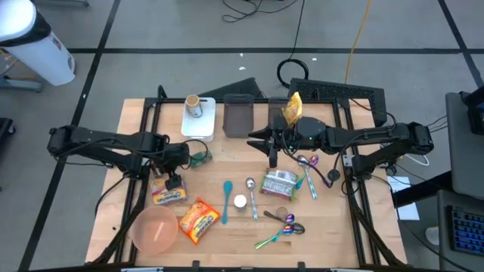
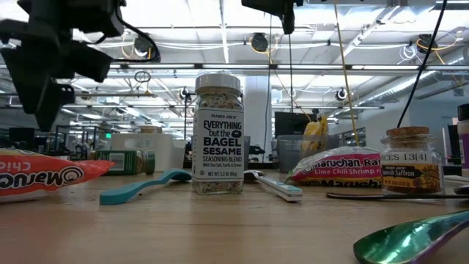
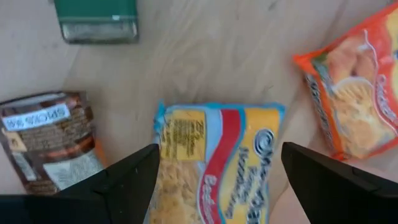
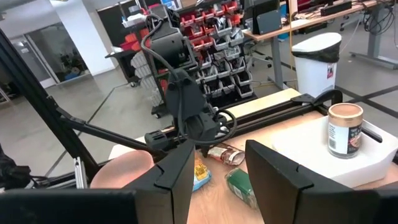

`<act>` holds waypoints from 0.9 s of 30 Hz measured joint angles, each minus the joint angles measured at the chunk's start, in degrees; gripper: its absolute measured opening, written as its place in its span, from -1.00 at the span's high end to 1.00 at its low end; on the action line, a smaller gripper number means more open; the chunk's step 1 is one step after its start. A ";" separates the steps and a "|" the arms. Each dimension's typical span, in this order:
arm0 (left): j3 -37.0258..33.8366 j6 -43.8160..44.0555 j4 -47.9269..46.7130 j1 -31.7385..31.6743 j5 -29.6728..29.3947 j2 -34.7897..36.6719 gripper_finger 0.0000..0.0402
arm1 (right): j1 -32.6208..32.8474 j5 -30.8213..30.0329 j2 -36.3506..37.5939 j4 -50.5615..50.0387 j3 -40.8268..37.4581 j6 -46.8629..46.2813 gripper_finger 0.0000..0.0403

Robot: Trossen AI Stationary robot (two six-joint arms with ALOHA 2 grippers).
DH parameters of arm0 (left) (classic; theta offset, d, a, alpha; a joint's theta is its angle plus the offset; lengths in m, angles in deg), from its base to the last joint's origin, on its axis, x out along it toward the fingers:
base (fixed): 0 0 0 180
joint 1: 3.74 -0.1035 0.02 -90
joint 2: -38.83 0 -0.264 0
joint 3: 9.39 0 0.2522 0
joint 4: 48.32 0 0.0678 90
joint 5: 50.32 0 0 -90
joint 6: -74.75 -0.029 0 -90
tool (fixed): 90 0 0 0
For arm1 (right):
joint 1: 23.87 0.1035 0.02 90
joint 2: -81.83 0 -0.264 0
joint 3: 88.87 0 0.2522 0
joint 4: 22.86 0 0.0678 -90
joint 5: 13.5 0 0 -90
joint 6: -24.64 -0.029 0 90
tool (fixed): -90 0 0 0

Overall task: Pick & Place Food Item
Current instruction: Put the green seasoning bottle into the white bin

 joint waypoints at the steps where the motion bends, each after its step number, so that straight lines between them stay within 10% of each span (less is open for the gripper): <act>1: -0.40 -0.17 0.34 -0.45 -0.30 -0.01 -0.73 | 0.00 0.00 0.00 -0.04 0.00 0.34 0.33; 27: -0.56 -4.76 14.36 -4.98 -19.86 -15.60 -0.73 | -1.86 -0.21 0.00 -1.31 0.00 1.09 0.33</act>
